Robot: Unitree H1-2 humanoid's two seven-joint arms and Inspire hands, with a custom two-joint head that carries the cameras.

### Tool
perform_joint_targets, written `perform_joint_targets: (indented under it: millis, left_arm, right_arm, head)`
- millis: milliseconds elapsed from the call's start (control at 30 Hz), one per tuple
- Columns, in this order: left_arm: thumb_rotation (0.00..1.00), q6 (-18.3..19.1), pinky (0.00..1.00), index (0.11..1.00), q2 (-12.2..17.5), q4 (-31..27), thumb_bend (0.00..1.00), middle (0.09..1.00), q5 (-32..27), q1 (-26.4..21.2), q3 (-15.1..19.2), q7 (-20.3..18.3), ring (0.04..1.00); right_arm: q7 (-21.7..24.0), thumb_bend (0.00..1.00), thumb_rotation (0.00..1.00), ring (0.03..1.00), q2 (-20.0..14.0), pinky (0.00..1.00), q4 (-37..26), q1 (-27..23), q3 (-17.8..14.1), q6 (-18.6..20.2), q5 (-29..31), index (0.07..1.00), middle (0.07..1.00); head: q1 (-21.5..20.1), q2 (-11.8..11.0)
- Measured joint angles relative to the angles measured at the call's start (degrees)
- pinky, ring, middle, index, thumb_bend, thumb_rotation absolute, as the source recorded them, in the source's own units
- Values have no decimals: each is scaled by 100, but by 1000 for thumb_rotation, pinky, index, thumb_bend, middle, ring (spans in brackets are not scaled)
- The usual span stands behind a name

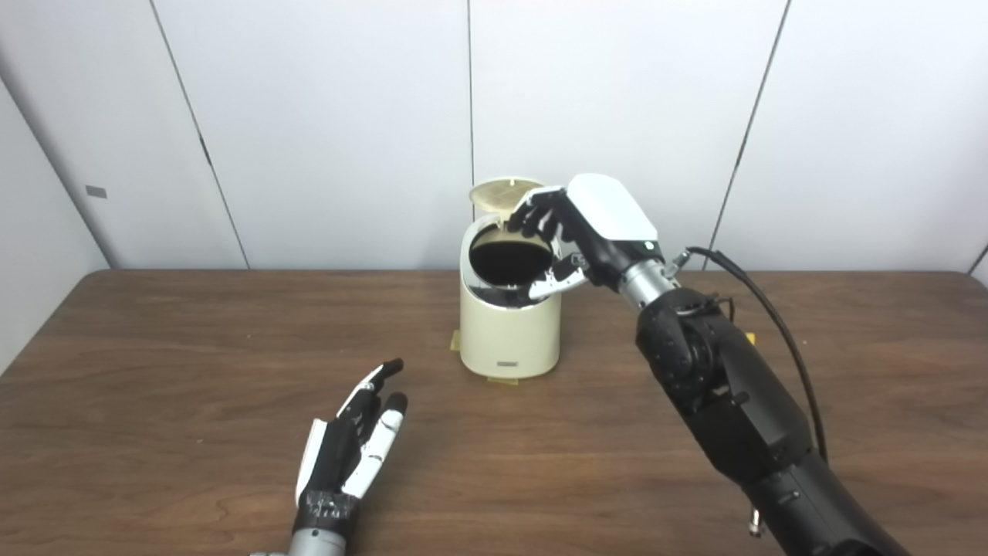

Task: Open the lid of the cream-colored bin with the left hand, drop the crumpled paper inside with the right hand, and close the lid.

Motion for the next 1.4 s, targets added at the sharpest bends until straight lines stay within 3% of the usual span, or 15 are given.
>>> perform_joint_targets:
  millis: [400,667,867,900,933,967,1000,1067,1200,1300,1333,1400]
  left_arm:
    - [696,1,1000,965,-8,18,586,956,-11,-18,12,10,985]
    - [686,1,1000,960,-27,23,554,949,-74,-23,87,59,976]
    - [690,15,1000,958,5,21,566,945,-78,-22,149,63,973]
    - [693,27,1000,960,24,19,563,946,-77,-18,158,61,972]
    - [697,55,994,961,49,9,558,947,-74,-12,170,60,969]
    - [701,99,990,960,79,-6,556,948,-71,-8,182,57,968]
    - [705,151,990,963,108,-35,548,952,-71,-8,192,47,970]
    - [707,309,989,963,187,-182,536,956,-73,-10,216,26,974]
    - [718,544,988,971,337,-307,541,948,-59,-98,277,11,971]
    - [717,553,943,969,409,-320,527,940,118,-221,260,18,956]
    - [720,553,951,963,435,-321,525,937,177,-259,252,25,955]
    - [728,553,959,964,471,-319,525,941,337,-340,226,38,960]
  right_arm:
    - [-192,496,0,390,-53,316,-784,285,-324,-132,29,507,511]
    - [-109,499,0,397,-375,339,-1531,1118,-667,-340,289,504,499]
    - [178,497,0,433,-351,337,-1841,1925,-1256,-110,1409,547,510]
    - [228,506,0,429,-312,386,-1849,2040,-1304,-58,1567,538,512]
    - [289,516,2,502,-263,434,-1862,2128,-1333,30,1691,520,502]
    - [334,516,73,557,-210,467,-1889,2221,-1351,123,1815,509,588]
    - [359,605,207,613,-146,508,-1914,2327,-1379,182,1925,660,666]
    - [369,641,367,670,-22,551,-1924,2476,-1413,247,2084,764,735]
    - [293,602,679,806,209,730,-1811,2620,-1441,242,2287,870,848]
    - [282,612,853,884,299,781,-1777,2729,-1449,263,2364,932,923]
    - [284,616,963,935,353,814,-1777,2763,-1472,316,2477,981,979]
    - [284,616,985,956,459,839,-1772,2886,-1515,371,2617,992,991]
  head:
    - [-18,-26]
    - [-35,0]
    - [-26,18]
    - [-26,18]
    - [-26,18]
    - [-35,18]
    - [-53,35]
    - [-70,44]
    - [-97,53]
    - [-105,44]
    - [-105,44]
    - [-105,35]
